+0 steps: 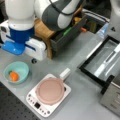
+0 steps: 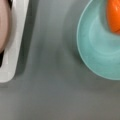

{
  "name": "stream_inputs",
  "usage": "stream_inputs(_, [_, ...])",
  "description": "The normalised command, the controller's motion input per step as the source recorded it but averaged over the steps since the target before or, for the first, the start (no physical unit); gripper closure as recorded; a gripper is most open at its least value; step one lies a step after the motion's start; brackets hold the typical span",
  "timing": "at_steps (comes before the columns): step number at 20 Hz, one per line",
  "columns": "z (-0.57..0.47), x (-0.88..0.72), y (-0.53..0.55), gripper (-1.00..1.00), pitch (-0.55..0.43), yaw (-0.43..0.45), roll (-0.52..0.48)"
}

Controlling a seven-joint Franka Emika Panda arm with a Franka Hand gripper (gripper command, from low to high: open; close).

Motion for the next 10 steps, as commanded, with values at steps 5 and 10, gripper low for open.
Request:
stream_inputs(5, [0.24,0.37,-0.24,-1.0,0.252,-0.15,0.211])
stream_inputs(10, [0.21,0.43,-0.27,-1.0,0.227,-0.268,0.208])
